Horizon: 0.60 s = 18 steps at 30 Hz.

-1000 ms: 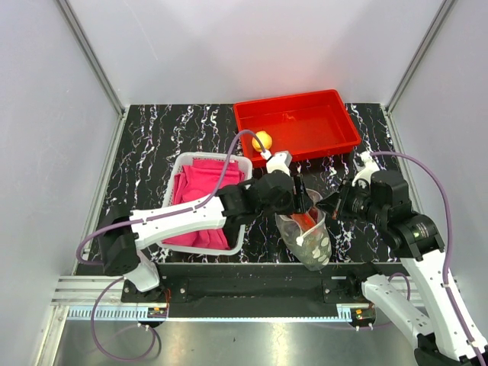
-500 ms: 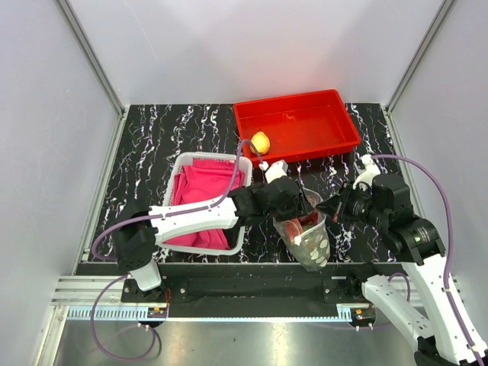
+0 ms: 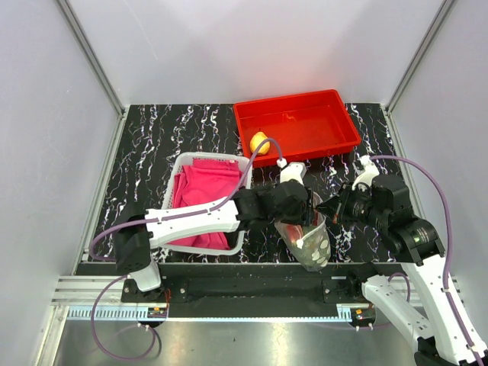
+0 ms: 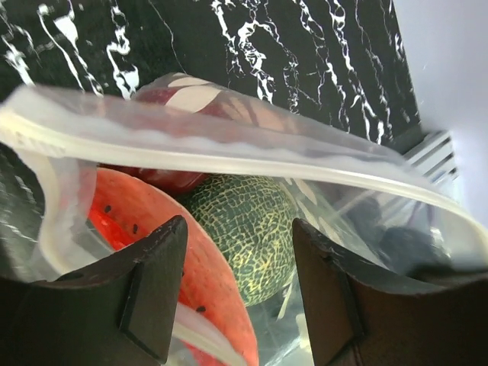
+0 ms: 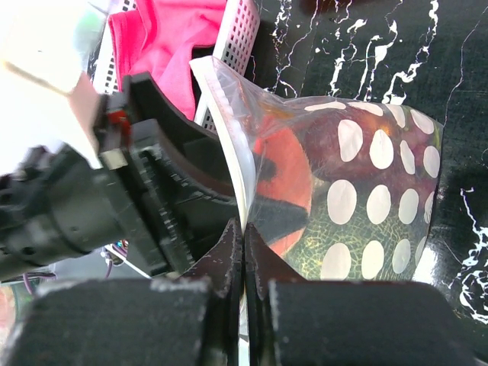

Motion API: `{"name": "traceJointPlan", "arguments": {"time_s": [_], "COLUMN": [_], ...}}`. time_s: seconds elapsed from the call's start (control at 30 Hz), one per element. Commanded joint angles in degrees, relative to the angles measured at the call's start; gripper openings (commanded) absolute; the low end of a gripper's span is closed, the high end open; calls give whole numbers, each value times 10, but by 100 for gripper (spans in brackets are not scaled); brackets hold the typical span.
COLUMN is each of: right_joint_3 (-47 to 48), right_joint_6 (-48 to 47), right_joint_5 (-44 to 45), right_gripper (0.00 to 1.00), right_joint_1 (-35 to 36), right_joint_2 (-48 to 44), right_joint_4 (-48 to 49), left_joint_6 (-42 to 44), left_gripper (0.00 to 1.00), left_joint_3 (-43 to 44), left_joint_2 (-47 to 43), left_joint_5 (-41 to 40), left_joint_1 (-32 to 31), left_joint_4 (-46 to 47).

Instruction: Open the zip-top bag and remove the fake food

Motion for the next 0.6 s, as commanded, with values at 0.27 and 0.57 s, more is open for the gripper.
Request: {"name": "traceJointPlan", "arguments": {"time_s": [0.27, 0.57], "right_joint_3": [27, 38], "right_joint_6": [-23, -31], "right_joint_5": [-10, 35], "right_gripper": [0, 0], "right_joint_1": [2, 2], "right_joint_2": [-12, -30], "right_joint_4": [36, 49], "left_joint_6": [143, 211], "left_gripper": [64, 63], "left_joint_3": [89, 152], "left_joint_2": [15, 34], "left_joint_5": [44, 36], "left_joint_1": [0, 5], "left_joint_4": [-110, -198]}}
